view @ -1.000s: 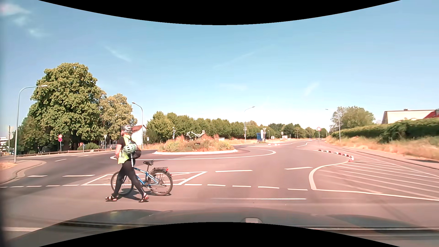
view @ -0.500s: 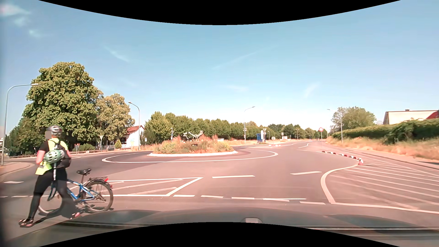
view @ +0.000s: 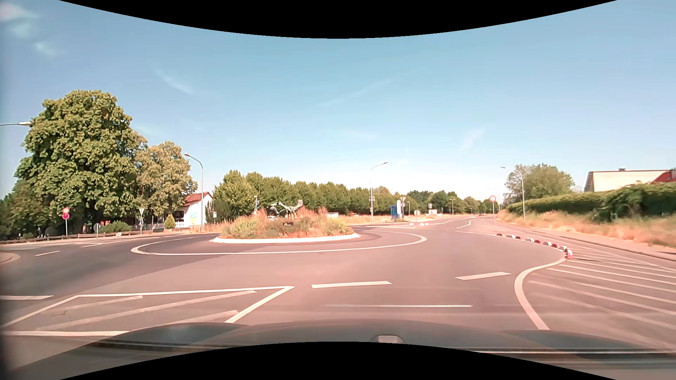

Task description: Follow the waypoints while adhering to traffic rules and regulations

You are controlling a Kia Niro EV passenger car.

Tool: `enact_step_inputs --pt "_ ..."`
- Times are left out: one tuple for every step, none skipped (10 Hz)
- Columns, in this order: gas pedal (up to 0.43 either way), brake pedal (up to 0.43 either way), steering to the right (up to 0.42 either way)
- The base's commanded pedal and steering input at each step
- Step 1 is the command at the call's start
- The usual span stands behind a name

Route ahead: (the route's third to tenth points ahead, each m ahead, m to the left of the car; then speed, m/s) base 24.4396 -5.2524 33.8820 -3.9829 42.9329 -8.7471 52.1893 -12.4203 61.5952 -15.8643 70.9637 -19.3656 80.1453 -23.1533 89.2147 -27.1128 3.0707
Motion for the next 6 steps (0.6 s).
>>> enact_step_inputs --pt "0.228 0.000 0.112" --pt "0.228 0.000 0.123" --pt "0.228 0.000 0.135" --pt "0.228 0.000 0.146" --pt "0.220 0.000 0.159" --pt "0.220 0.000 0.175"
